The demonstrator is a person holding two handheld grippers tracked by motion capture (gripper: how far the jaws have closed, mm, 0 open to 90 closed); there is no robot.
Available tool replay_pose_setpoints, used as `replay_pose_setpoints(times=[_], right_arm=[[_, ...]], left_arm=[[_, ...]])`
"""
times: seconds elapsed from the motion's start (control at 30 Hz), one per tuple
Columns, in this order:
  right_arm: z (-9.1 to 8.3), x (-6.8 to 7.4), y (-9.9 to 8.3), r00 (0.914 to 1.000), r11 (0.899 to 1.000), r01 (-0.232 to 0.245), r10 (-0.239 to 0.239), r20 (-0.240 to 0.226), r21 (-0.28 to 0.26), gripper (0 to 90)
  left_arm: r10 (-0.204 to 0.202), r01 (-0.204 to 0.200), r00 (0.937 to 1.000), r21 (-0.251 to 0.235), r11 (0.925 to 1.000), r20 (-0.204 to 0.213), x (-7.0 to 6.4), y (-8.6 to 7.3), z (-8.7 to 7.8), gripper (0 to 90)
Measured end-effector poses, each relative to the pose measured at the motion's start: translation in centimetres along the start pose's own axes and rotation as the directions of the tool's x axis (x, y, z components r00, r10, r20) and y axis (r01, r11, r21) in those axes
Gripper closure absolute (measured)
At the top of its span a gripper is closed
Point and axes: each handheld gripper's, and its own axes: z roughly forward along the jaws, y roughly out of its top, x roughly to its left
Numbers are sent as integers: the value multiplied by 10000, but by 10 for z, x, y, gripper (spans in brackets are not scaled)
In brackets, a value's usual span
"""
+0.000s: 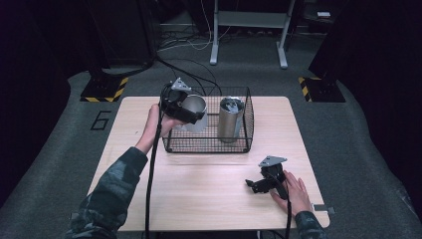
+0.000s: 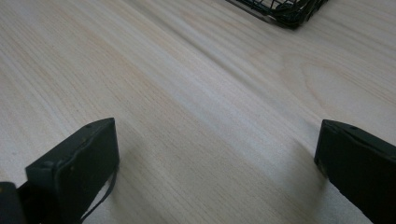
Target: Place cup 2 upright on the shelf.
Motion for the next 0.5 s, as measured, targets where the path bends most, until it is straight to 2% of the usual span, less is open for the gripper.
replay_pose_setpoints(times=[0.03,0.23,0.5], right_arm=[[0,0,0,10000,10000,-15,15,1,-7,0],[0,0,0,10000,10000,-23,23,-3,-1,0],[0,0,0,10000,10000,-34,34,0,-6,0]], left_arm=[[-157,156,9999,-6,9999,-18,3,1,6,60],[-205,207,9997,171,9996,-117,9,4,18,60],[-674,686,9971,376,9969,-341,17,3,38,60]])
